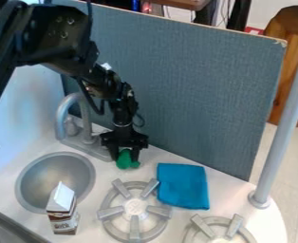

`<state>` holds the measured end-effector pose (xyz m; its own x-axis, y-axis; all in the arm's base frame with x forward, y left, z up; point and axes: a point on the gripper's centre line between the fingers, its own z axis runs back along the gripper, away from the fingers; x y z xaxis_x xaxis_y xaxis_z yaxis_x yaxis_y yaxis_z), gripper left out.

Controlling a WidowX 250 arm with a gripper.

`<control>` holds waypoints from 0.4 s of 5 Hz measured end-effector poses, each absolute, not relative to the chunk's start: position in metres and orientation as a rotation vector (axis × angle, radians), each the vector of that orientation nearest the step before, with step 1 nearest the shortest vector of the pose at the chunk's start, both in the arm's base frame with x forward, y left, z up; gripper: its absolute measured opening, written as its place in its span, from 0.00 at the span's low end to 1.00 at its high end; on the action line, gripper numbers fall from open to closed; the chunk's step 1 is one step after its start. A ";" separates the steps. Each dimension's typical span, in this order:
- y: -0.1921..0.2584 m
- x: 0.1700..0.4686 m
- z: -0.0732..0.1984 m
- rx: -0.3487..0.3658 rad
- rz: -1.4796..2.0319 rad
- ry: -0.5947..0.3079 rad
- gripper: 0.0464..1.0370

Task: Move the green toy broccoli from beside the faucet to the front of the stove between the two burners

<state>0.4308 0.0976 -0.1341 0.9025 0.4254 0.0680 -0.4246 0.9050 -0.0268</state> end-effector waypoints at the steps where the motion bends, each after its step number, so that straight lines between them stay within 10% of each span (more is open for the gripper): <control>1: 0.083 0.427 -0.104 -0.096 0.399 -0.105 0.61; 2: 0.073 0.427 -0.071 -0.155 0.369 -0.157 0.61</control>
